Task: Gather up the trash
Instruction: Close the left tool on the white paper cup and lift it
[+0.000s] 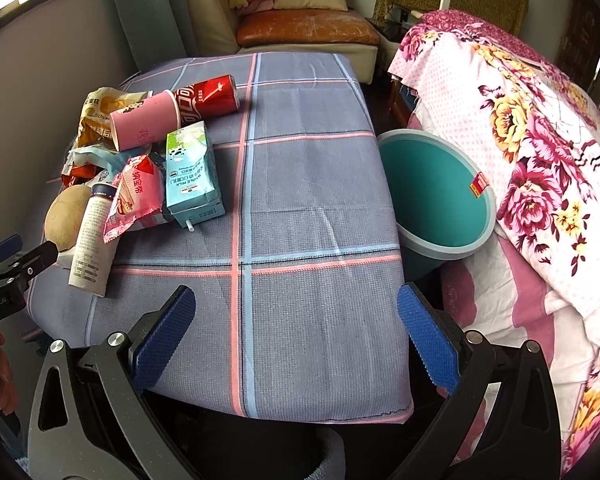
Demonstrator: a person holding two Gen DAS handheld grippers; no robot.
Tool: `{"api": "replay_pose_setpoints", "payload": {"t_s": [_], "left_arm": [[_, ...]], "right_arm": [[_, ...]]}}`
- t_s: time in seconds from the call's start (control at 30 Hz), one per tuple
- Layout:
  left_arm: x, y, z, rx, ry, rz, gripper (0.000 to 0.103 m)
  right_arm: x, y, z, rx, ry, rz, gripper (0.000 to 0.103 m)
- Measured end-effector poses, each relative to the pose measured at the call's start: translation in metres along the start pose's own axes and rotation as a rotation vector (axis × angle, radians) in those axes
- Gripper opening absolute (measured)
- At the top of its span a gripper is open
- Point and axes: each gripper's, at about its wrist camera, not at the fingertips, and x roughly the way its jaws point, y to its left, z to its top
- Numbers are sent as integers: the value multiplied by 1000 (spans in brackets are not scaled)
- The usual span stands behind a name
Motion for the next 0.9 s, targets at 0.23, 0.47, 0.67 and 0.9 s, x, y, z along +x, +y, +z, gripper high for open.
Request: {"api": "replay_pose_setpoints", "payload": {"t_s": [0.23, 0.47, 0.67, 0.9], "left_arm": [[14, -18, 14, 84, 48, -28, 76], [40, -36, 16, 120, 150, -69, 55], [67, -38, 17, 123, 209, -31, 55], [71, -36, 18, 114, 197, -66, 50]], "right_arm": [[15, -15, 6, 45, 28, 32, 97], [26, -27, 10, 74, 45, 63, 97], [34, -31, 11, 92, 64, 84, 97], [40, -26, 18, 76, 87, 76, 97]]}}
